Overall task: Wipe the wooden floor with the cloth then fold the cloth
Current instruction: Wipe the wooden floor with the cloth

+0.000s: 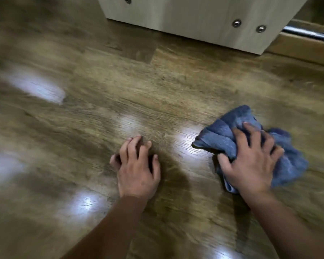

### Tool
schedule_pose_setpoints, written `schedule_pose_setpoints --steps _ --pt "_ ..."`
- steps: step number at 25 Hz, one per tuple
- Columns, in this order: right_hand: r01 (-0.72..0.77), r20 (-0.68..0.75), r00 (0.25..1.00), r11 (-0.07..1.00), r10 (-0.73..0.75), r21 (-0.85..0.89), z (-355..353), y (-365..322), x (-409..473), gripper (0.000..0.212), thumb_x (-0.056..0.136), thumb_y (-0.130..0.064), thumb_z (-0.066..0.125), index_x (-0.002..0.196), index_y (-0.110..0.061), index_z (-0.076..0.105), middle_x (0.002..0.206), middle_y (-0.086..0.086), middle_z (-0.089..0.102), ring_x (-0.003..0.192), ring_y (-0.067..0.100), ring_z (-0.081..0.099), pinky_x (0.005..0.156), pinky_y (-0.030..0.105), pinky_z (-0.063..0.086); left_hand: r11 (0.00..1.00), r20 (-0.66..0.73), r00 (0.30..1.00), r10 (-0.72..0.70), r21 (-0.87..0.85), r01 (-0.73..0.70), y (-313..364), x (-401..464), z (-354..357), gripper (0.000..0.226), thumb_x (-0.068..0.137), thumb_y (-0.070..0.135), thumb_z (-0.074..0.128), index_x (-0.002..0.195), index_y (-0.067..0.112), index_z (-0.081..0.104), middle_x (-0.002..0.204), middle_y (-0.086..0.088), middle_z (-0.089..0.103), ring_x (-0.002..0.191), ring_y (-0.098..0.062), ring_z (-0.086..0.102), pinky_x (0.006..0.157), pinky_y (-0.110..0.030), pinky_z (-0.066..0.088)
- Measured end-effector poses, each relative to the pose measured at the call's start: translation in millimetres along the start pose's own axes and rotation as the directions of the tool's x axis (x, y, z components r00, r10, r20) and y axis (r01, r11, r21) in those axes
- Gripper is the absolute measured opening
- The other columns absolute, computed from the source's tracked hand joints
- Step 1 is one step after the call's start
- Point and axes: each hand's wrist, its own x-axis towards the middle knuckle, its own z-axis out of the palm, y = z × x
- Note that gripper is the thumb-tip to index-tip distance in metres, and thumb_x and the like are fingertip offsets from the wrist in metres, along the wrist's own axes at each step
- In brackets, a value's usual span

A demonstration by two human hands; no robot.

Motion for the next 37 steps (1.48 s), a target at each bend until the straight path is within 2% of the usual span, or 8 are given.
schedule_pose_setpoints --steps 15,18,21,23,25,29,32,37 --pt "0.198 0.049 0.978 0.977 -0.202 0.083 -6 -111 -49 0.079 0.063 -0.05 0.077 0.133 -0.023 0.053 0.146 0.004 0.043 0.128 0.043 0.039 0.094 0.055 0.031 0.99 0.051 0.999 -0.018 -0.137 0.025 1 1 -17 0.052 0.071 0.027 0.049 0.12 0.019 0.063 0.142 -0.002 0.055 0.136 -0.028 0.044 0.106 -0.05 0.03" --pt "0.056 0.066 0.996 0.998 -0.058 0.031 -6 -125 -45 0.071 0.066 -0.047 0.075 0.129 -0.022 0.053 0.144 0.005 0.043 0.121 0.042 0.04 0.093 0.057 0.034 0.902 0.175 0.985 -0.007 -0.425 0.082 -25 8 -40 0.049 0.075 0.022 0.05 0.123 0.029 0.06 0.142 0.01 0.053 0.137 -0.018 0.04 0.106 -0.037 0.021" --pt "-0.121 0.078 0.991 0.987 0.113 0.104 -11 -192 -39 0.067 0.07 -0.043 0.074 0.128 -0.016 0.053 0.145 0.011 0.041 0.122 0.047 0.039 0.096 0.061 0.035 0.919 0.054 0.979 -0.197 -0.339 0.203 -139 1 -66 0.048 0.084 0.037 0.051 0.131 0.034 0.056 0.148 0.01 0.048 0.14 -0.016 0.035 0.104 -0.038 0.017" --pt "-0.041 0.104 0.994 0.991 0.027 0.131 -13 -258 -46 0.068 0.07 -0.045 0.074 0.129 -0.018 0.054 0.147 0.01 0.042 0.126 0.049 0.039 0.096 0.06 0.033 0.866 0.087 0.879 -0.469 -0.15 0.477 -228 -4 -81 0.063 0.09 0.054 0.055 0.147 0.031 0.044 0.165 0.004 0.024 0.152 -0.017 0.014 0.113 -0.064 0.015" --pt "0.228 0.114 0.963 0.962 -0.246 0.153 -10 -321 -71 0.075 0.067 -0.054 0.073 0.133 -0.023 0.054 0.149 0.007 0.043 0.13 0.049 0.04 0.097 0.058 0.032 0.694 0.244 0.679 -0.692 -0.034 0.719 -300 -1 -98 0.106 0.071 0.083 0.06 0.157 0.042 0.015 0.17 0.007 -0.008 0.155 -0.021 -0.01 0.11 -0.079 0.003" --pt "0.659 0.083 0.734 0.736 -0.674 0.154 4 -365 -96 0.077 0.062 -0.069 0.06 0.128 -0.03 0.058 0.145 0.001 0.048 0.127 0.045 0.047 0.096 0.055 0.031 0.482 0.405 0.495 -0.768 -0.144 0.865 -376 39 -123 0.162 0.02 0.108 0.05 0.153 0.047 -0.02 0.164 -0.001 -0.033 0.151 -0.036 -0.027 0.116 -0.07 -0.007" --pt "0.621 0.052 0.775 0.774 -0.63 0.12 7 -395 -63 0.074 0.063 -0.07 0.052 0.125 -0.031 0.06 0.142 0.001 0.049 0.122 0.043 0.047 0.092 0.053 0.029 0.448 0.539 0.41 -0.736 -0.066 0.892 -387 58 -127 0.17 0.011 0.11 0.041 0.149 0.042 -0.033 0.159 -0.004 -0.041 0.146 -0.043 -0.034 0.113 -0.071 -0.009" --pt "0.564 0.059 0.82 0.821 -0.569 0.087 19 -508 15 0.073 0.068 -0.069 0.049 0.128 -0.028 0.055 0.141 0.002 0.048 0.119 0.04 0.042 0.091 0.052 0.03 0.441 0.579 0.404 -0.708 -0.083 0.893 -391 60 -122 0.168 0.005 0.111 0.029 0.138 0.041 -0.047 0.149 -0.003 -0.055 0.139 -0.041 -0.045 0.111 -0.077 -0.007"
